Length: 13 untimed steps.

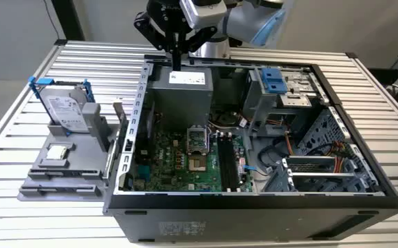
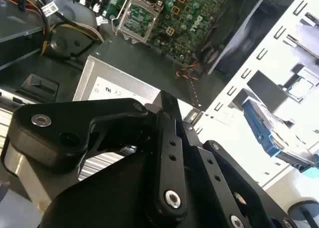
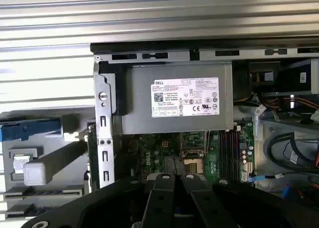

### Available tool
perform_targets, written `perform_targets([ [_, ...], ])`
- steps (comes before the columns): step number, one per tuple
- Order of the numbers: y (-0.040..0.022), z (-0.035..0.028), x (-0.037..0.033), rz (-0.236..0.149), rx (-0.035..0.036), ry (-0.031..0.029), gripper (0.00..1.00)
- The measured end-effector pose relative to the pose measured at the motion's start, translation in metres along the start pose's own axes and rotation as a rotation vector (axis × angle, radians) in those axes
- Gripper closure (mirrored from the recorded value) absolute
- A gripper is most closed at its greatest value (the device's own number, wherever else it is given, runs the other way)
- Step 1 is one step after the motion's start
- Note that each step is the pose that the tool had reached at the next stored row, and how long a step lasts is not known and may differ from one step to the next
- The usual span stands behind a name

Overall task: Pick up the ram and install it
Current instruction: 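Reach for the ram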

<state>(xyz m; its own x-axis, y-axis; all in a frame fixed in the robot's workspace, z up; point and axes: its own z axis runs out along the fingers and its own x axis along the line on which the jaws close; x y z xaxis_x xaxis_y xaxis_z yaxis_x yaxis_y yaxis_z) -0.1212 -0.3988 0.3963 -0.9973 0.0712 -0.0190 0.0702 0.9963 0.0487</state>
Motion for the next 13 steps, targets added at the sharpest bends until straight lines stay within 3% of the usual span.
perform_targets([
  [13,-0.0001,-0.0005,0.0014,0.0,0.0001,0.0001,1.0],
])
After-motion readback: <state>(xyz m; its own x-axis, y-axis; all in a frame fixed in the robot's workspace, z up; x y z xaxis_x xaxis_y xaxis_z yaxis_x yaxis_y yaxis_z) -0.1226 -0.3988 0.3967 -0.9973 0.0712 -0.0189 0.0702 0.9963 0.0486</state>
